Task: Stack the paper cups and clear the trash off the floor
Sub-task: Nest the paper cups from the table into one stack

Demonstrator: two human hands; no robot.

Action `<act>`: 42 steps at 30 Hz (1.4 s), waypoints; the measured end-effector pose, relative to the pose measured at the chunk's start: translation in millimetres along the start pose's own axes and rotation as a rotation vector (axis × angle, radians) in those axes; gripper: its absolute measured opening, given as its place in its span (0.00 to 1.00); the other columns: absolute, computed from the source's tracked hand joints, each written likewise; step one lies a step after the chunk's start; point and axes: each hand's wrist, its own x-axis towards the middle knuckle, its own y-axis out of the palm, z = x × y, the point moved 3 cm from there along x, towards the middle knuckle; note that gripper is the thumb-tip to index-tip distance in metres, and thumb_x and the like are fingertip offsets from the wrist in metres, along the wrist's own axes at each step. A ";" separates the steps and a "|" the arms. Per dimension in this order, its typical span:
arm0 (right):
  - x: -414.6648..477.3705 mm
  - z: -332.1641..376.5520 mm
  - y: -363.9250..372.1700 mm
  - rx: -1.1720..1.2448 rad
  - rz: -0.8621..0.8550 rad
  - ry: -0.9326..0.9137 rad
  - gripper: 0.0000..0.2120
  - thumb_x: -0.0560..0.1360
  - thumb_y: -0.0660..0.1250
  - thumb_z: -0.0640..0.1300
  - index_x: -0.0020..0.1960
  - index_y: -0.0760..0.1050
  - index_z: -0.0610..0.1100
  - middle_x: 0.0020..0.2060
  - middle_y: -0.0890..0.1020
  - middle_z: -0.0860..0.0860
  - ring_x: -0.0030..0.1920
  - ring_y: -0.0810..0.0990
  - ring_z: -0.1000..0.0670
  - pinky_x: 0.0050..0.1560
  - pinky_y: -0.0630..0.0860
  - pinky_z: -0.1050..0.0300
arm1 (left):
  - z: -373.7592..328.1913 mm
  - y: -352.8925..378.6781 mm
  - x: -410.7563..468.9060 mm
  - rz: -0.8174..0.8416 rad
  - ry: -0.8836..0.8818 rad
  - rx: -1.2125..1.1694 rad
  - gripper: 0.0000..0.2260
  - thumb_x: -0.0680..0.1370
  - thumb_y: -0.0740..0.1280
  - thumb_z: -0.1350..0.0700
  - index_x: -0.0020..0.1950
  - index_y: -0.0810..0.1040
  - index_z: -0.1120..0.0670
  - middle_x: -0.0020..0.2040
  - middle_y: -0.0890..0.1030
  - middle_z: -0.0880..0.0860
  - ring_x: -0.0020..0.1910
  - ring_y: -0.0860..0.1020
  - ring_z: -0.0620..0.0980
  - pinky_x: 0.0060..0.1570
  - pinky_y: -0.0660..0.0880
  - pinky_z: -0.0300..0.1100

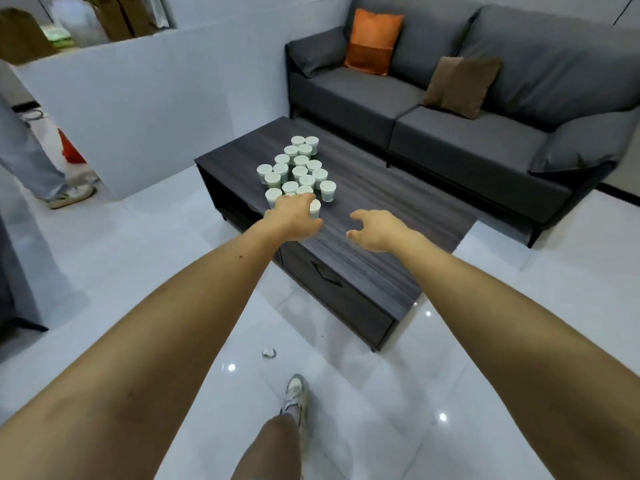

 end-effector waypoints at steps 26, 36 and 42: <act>442.8 -26.7 90.6 0.217 -0.032 -0.092 0.23 0.77 0.61 0.46 0.71 0.63 0.49 0.73 0.64 0.52 0.71 0.63 0.48 0.67 0.66 0.51 | 127.0 126.4 377.0 0.139 -0.063 -0.361 0.25 0.74 0.66 0.52 0.70 0.65 0.54 0.66 0.73 0.55 0.64 0.71 0.54 0.61 0.69 0.46; 568.8 -68.6 220.8 0.213 -0.347 -0.441 0.25 0.72 0.64 0.55 0.65 0.72 0.46 0.66 0.73 0.50 0.68 0.67 0.46 0.71 0.55 0.59 | 215.4 266.6 458.1 -0.332 0.095 -0.401 0.26 0.74 0.68 0.51 0.70 0.65 0.49 0.71 0.68 0.47 0.69 0.65 0.45 0.59 0.58 0.30; 591.4 -73.7 240.2 0.141 -0.319 -0.478 0.20 0.74 0.67 0.48 0.65 0.72 0.49 0.65 0.75 0.52 0.66 0.71 0.48 0.68 0.66 0.54 | 227.6 291.7 480.6 -0.505 0.150 -0.412 0.27 0.72 0.70 0.51 0.70 0.65 0.49 0.70 0.68 0.46 0.69 0.65 0.46 0.63 0.59 0.34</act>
